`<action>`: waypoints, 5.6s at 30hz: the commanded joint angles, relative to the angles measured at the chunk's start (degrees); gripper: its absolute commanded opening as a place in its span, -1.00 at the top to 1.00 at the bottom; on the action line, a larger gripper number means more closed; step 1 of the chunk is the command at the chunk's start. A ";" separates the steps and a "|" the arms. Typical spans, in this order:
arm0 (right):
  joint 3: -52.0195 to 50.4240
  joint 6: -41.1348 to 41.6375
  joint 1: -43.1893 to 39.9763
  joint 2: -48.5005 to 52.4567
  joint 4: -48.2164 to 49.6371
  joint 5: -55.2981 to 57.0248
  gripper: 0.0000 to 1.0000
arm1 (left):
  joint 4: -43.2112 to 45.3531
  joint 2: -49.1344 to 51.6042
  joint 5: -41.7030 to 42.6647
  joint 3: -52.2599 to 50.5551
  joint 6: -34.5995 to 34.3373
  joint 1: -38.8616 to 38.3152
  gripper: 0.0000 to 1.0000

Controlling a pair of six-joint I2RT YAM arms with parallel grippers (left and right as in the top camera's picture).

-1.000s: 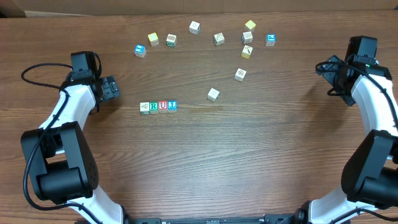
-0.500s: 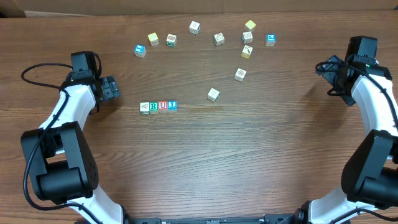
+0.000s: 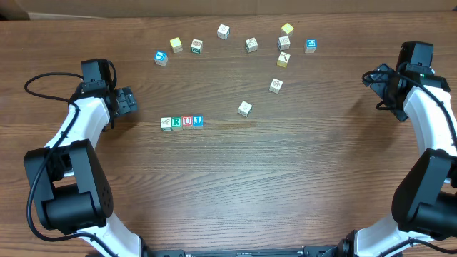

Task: Form a horizontal line

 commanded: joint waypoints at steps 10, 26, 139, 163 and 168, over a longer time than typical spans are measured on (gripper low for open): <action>0.66 -0.26 0.04 -1.20 0.13 0.66 -1.00 | 0.02 0.22 -0.76 -0.42 -0.20 -0.17 -0.99; 0.63 -0.26 0.22 -12.81 0.11 0.66 -1.00 | 0.04 0.22 -0.76 -0.42 -0.20 -0.17 -0.99; -77.24 -20.90 20.79 -80.87 50.03 -16.98 -1.00 | 0.04 0.22 -0.76 -0.42 -0.17 -0.17 -0.99; -77.24 -19.58 20.74 -102.77 36.50 -17.03 -1.00 | 0.04 0.22 -0.76 -0.42 -0.20 -0.17 -0.99; -77.24 -19.30 20.74 -103.01 36.57 -17.03 -1.00 | 0.04 0.22 -0.76 -0.42 -0.20 -0.17 -0.99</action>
